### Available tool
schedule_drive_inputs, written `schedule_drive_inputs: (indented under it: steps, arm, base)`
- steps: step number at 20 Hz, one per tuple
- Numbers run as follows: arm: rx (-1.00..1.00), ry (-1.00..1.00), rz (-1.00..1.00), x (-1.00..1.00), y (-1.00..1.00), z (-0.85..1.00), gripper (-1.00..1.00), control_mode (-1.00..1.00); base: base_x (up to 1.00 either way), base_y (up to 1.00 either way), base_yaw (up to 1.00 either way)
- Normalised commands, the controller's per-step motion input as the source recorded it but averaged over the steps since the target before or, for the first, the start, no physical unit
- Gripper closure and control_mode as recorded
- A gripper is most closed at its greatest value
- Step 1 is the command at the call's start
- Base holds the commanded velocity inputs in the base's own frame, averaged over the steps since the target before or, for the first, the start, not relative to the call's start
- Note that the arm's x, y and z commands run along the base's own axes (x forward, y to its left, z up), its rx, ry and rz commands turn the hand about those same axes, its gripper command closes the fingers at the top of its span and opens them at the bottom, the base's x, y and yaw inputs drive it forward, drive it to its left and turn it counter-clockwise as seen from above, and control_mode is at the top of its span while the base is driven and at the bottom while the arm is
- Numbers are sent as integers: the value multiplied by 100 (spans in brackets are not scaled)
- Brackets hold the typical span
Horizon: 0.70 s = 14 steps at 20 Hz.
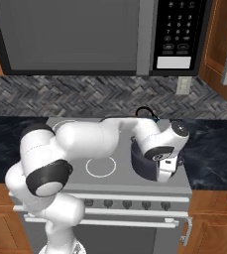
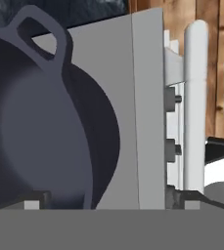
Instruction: Pick the kettle from the cabinet and place it on a stove burner. Then pick the pot from the counter and place it on another stove burner. Finally, turn both burners on.
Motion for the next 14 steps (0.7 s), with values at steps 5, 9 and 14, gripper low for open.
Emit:
schedule_drive_inputs:
  steps: [5,9,14]
  arm:
    - [0,-11,0,-40,0,13,-100,-100]
    - [0,-11,-1,-47,0,7,-100,-100]
    - [0,-9,0,-55,0,1,-100,-100]
  base:
    - [0,0,0]
    - [0,0,0]
    - [0,0,0]
